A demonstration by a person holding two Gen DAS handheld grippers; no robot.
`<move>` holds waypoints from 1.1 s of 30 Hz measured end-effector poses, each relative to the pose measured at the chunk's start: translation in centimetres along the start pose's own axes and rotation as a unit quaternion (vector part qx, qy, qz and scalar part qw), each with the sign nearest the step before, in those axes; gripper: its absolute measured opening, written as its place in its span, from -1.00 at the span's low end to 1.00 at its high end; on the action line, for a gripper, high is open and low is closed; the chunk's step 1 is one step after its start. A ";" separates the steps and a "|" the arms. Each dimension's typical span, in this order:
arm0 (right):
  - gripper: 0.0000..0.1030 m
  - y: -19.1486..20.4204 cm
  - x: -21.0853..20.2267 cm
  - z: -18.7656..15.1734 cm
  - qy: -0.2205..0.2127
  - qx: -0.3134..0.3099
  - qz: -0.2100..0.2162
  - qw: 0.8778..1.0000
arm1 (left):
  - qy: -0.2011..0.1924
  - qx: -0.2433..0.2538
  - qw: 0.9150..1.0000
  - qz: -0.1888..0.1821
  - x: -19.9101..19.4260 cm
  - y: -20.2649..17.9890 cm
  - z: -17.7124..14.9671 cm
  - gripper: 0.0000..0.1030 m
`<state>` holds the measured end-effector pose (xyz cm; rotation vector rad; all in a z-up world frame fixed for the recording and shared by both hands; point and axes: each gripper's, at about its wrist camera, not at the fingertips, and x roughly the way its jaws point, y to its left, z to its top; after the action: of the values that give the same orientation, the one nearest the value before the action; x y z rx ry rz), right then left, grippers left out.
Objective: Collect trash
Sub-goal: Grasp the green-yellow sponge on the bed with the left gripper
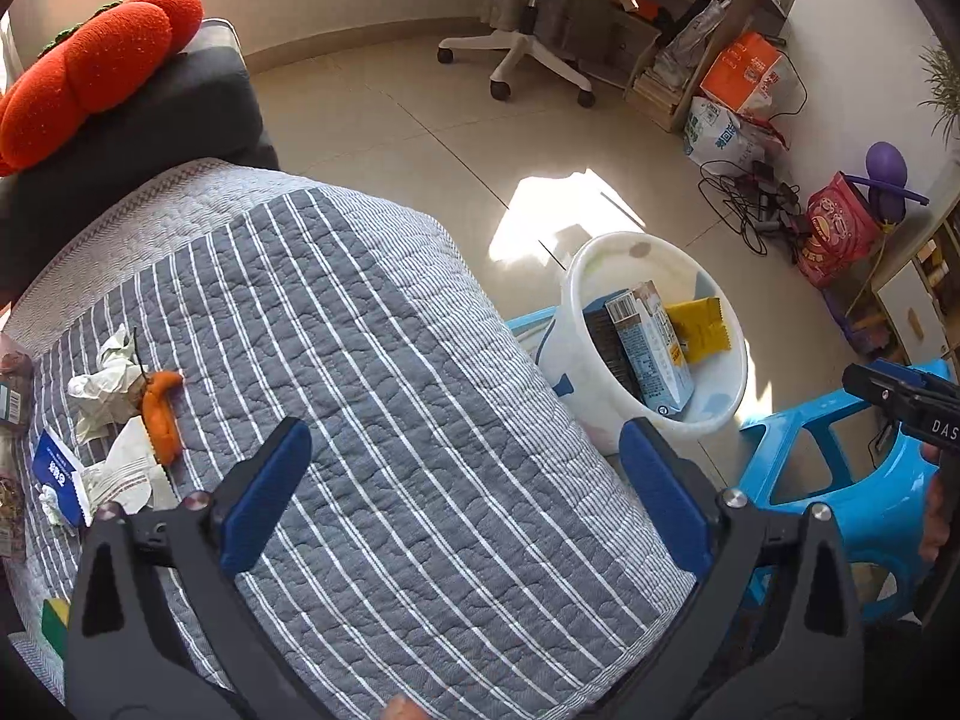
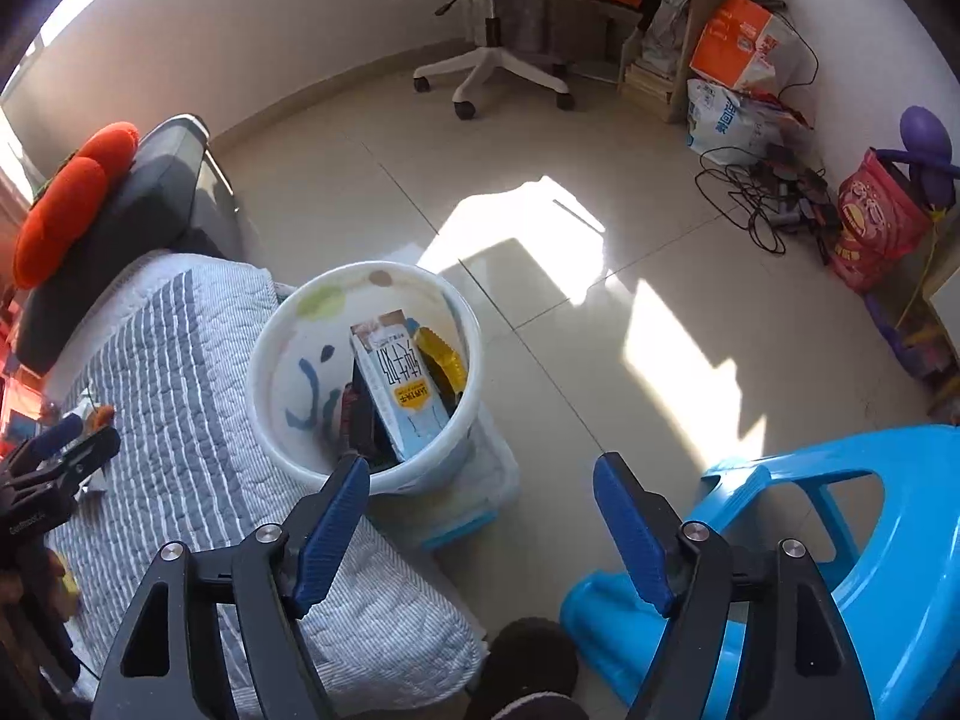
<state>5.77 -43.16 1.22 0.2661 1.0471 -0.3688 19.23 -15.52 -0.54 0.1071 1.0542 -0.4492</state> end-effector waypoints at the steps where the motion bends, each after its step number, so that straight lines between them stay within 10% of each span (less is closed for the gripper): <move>1: 0.55 0.4 -0.1 0.0 0.000 -0.003 0.002 1.000 | 0.002 -0.001 1.000 0.004 -0.4 0.7 -0.4 0.98; 18: 0.63 10.1 0.3 -1.0 0.012 -0.081 0.013 0.997 | 0.021 -0.083 0.995 0.060 -6.3 13.7 -8.6 0.98; 33: 0.64 21.1 2.3 -2.1 0.035 -0.152 0.039 0.987 | 0.093 -0.198 0.970 0.108 -7.7 25.5 -15.1 0.98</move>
<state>13.98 -23.59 -0.95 0.0472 1.1431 -0.1264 14.11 14.36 -4.67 -0.0940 1.2839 -0.0259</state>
